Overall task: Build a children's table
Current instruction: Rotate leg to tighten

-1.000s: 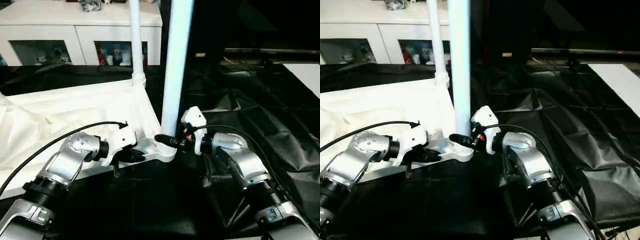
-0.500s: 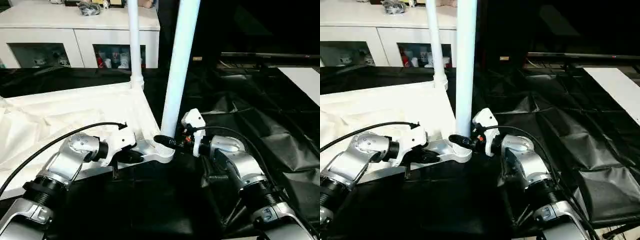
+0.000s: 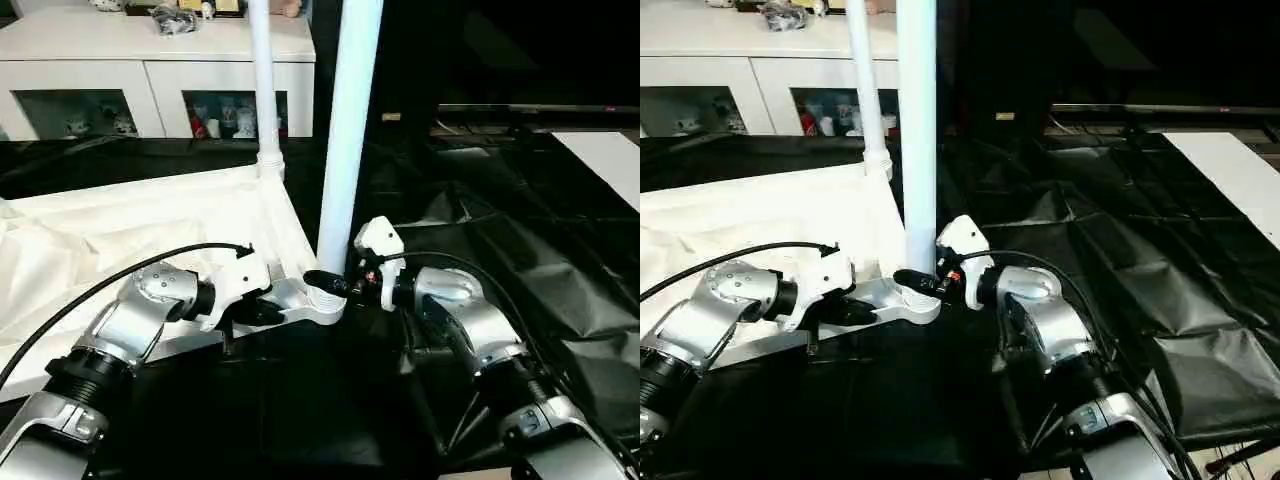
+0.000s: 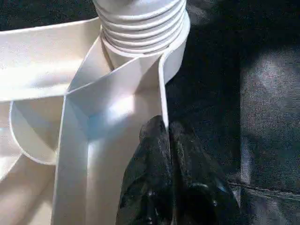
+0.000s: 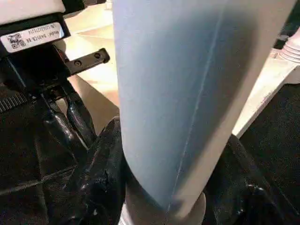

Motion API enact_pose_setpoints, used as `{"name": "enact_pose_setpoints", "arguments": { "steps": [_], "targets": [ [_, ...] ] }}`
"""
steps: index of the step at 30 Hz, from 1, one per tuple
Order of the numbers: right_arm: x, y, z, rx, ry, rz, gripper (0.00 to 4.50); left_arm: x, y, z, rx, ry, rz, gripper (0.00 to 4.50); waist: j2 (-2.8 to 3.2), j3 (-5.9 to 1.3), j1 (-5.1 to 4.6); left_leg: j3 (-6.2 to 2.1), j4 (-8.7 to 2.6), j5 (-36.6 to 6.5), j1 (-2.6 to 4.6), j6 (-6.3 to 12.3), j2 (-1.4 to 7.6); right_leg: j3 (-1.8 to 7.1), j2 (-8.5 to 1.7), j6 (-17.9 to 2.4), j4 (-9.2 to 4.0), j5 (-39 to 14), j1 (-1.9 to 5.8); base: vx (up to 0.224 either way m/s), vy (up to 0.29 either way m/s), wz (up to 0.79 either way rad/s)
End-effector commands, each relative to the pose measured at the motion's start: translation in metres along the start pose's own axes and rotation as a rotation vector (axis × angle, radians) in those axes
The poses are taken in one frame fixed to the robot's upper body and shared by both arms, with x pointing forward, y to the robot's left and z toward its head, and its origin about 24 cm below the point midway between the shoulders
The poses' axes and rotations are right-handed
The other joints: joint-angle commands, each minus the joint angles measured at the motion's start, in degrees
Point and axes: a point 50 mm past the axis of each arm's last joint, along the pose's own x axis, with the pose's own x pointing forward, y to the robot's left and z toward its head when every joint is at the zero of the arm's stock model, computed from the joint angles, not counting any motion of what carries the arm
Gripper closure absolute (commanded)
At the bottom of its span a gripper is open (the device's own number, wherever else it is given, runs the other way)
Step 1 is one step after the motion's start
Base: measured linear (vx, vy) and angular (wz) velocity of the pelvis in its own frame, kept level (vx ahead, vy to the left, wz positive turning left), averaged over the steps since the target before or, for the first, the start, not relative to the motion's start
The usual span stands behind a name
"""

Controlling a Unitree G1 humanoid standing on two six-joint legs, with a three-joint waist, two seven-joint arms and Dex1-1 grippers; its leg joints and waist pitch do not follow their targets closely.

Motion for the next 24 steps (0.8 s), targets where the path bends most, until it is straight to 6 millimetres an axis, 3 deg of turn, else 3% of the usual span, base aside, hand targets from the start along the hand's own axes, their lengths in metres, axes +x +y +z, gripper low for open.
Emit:
{"name": "enact_pose_setpoints", "arguments": {
  "steps": [1,7,12,15,19,22,23,24],
  "targets": [
    [-0.027,0.009,-0.089,0.158,0.417,-0.049,2.65,-0.001,-0.001,0.009,0.065,0.011,-0.052,4.50,0.85,-1.22,-0.33,-3.78,-5.48,-32.13,1.31,-4.06,5.58,3.34,-5.84,-6.38,-6.62,-34.04,-1.15,0.000,0.000,0.00],
    [-0.025,0.006,-0.088,0.149,0.411,-0.059,2.65,-0.004,0.000,0.005,0.074,0.040,-0.063,4.50,1.11,-1.44,-0.50,-3.58,-5.70,-31.28,1.13,-4.33,5.53,3.17,-5.72,-7.38,-6.43,-29.98,-0.82,0.000,0.000,0.00],
    [-0.021,-0.001,-0.082,0.140,0.359,-0.171,2.65,-0.002,-0.002,0.001,0.076,0.066,-0.076,4.50,1.31,-1.52,-0.60,-3.53,-5.64,-31.97,1.40,-4.57,5.44,3.23,-5.75,-7.15,-6.74,-30.93,-1.00,0.000,0.000,0.00],
    [-0.020,-0.011,-0.079,0.189,0.299,-0.355,2.65,0.013,-0.002,0.006,-0.009,0.024,-0.016,4.50,1.49,-1.37,-1.00,-3.69,-5.80,-33.23,1.48,-5.18,5.31,3.04,-5.65,-6.48,-6.91,-33.12,-1.12,0.000,0.000,0.00],
    [-0.017,-0.012,-0.080,0.210,0.284,-0.445,2.65,0.042,0.001,0.019,-0.076,-0.012,0.109,4.50,1.74,-1.33,-0.81,-3.76,-5.33,-36.75,2.82,-5.03,5.08,2.54,-5.43,-4.72,-7.92,-37.54,-1.88,0.000,0.000,0.00],
    [-0.015,-0.014,-0.082,0.218,0.295,-0.487,2.65,0.059,0.001,0.030,-0.136,-0.037,0.152,4.50,2.06,-1.11,-1.03,-4.09,-5.83,-39.79,2.79,-5.14,5.05,1.74,-5.09,-3.89,-8.24,-37.23,-1.54,-0.014,0.017,-0.02],
    [-0.014,-0.015,-0.081,0.217,0.298,-0.500,2.65,0.065,0.002,0.036,-0.160,-0.046,0.170,4.50,2.10,-1.11,-1.08,-4.13,-5.77,-41.59,3.29,-5.09,4.91,1.42,-5.01,-3.37,-8.61,-38.02,-1.79,-0.043,0.052,-0.05],
    [-0.013,-0.015,-0.081,0.217,0.298,-0.508,2.65,0.070,0.003,0.042,-0.180,-0.058,0.186,4.50,2.44,-0.98,-1.52,-4.40,-6.17,-42.83,2.94,-5.16,4.90,0.92,-4.96,-3.07,-8.66,-37.53,-1.23,-0.041,0.051,-0.08]
  ]
}}
